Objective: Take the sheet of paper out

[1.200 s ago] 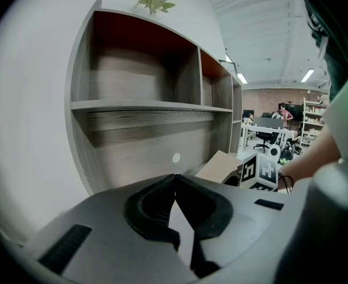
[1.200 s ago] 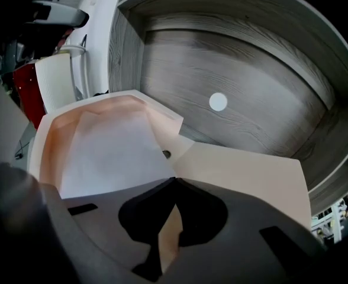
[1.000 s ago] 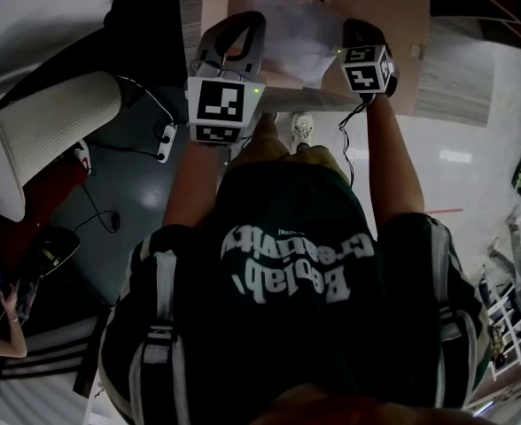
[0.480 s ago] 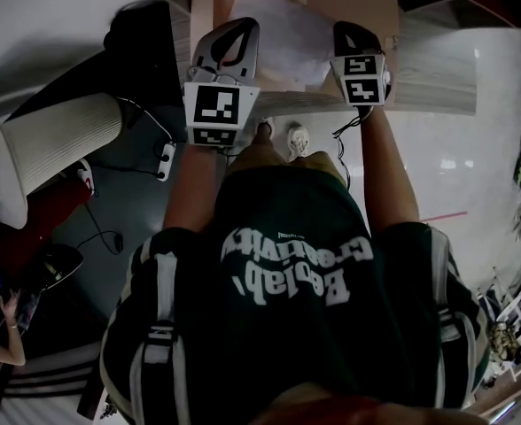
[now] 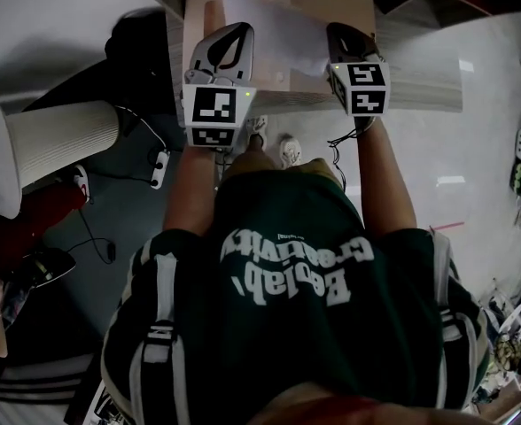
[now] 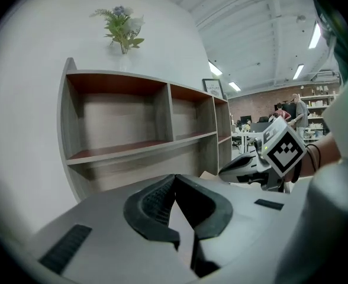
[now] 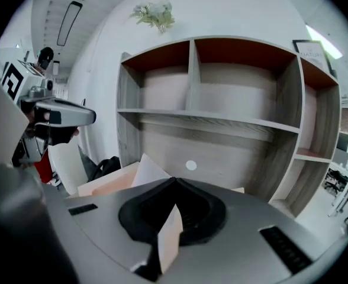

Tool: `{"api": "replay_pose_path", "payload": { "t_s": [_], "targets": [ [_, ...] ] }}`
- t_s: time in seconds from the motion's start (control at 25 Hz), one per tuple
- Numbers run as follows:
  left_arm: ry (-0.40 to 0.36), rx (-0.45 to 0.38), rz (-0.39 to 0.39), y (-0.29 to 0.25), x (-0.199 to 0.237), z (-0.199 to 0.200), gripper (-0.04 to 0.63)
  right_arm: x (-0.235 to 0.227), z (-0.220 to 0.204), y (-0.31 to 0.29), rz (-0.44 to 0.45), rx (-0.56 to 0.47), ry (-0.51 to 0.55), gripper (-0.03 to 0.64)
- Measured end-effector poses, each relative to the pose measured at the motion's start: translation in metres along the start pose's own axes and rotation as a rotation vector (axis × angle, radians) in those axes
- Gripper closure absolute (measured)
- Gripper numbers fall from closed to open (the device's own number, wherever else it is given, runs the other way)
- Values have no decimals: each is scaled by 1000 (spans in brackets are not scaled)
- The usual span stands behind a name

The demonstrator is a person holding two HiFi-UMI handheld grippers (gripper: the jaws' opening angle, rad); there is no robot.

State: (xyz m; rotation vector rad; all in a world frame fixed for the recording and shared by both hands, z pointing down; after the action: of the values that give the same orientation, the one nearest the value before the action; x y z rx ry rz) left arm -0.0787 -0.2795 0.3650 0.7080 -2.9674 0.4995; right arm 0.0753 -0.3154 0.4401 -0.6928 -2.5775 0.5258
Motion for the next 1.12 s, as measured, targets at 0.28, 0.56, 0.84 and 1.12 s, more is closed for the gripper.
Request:
{"api": "replay_pose_path", "payload": {
  "t_s": [0.28, 0.56, 0.84, 1.12],
  "targets": [
    [-11, -44, 24, 17, -16, 10, 577, -8, 33, 29, -3, -118, -7, 583],
    [-8, -64, 77, 34, -32, 6, 577, -13, 43, 57, 7, -193, 8, 584],
    [-11, -79, 105, 54, -49, 4, 576, -10, 51, 89, 20, -262, 2, 584],
    [-43, -82, 105, 60, -64, 8, 576, -14, 52, 112, 17, -308, -20, 584]
  ]
}}
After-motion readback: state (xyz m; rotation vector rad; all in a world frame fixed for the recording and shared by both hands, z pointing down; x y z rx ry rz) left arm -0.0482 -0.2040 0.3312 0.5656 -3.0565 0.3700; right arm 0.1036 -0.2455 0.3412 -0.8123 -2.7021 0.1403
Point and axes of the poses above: the fingertips, and each gripper's own axes: y backward along the fingers, x to its left, z out of its top, the point moved 1 cm from there along y, backward along the fingers, and after that the axes turned 15 degrees about y, right-handed, at the moved point
